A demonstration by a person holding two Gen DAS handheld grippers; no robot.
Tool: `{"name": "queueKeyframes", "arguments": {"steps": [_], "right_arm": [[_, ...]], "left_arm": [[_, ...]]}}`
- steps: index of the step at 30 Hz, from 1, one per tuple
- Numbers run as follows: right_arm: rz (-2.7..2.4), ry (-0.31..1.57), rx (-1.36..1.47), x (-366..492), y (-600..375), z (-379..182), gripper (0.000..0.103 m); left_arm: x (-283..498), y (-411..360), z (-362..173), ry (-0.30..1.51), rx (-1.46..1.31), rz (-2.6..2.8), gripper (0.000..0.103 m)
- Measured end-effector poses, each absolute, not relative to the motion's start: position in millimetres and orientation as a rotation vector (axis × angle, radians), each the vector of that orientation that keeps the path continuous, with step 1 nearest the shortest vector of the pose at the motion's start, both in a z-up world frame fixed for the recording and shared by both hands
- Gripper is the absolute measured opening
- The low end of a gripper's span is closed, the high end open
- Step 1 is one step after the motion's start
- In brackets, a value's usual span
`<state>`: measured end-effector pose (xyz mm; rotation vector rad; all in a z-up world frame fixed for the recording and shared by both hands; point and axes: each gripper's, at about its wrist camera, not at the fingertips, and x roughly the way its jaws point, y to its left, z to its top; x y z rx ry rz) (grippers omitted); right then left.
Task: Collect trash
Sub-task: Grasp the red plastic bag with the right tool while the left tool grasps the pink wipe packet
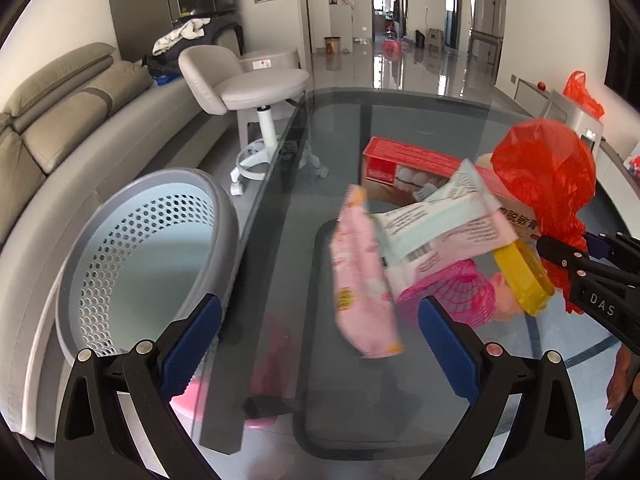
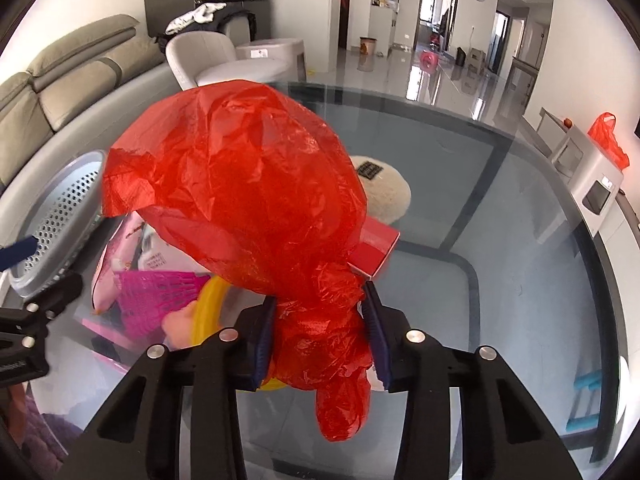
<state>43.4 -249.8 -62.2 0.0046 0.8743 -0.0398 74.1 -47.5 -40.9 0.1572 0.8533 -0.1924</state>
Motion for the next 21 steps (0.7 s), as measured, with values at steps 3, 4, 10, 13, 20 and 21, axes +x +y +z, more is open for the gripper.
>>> {"name": "queueKeyframes", "arguments": {"steps": [3,4,10,13,20,21], "right_arm": [[-0.037,0.842,0.032,35.2,-253.4,-51.8,0.037],[-0.037,0.836,0.04,32.5,-254.5,-49.3,0.037],[-0.031,0.795,0.09,14.3,-266.4,-34.6,0.036],[-0.022,0.781,0.106,8.5,-269.6,-29.4,0.036],[0.007,0.763,0.14,2.9,-273.6,-21.4,0.036],[0.014,0.764,0.145,3.1,-273.6,-20.9,0.036]], "left_arm": [[73.1,-49.6,-41.4,0.853,0.157,-0.202,0.096],[72.9,-50.3,-41.8,0.85,0.161,-0.202,0.096],[75.6,-36.7,-36.8,0.84,0.122,-0.167,0.096],[80.5,-20.5,-31.3,0.828,0.087,-0.128,0.096],[87.7,-10.1,-32.1,0.801,0.09,-0.075,0.096],[88.4,-12.7,-33.4,0.804,0.089,-0.086,0.096]]}}
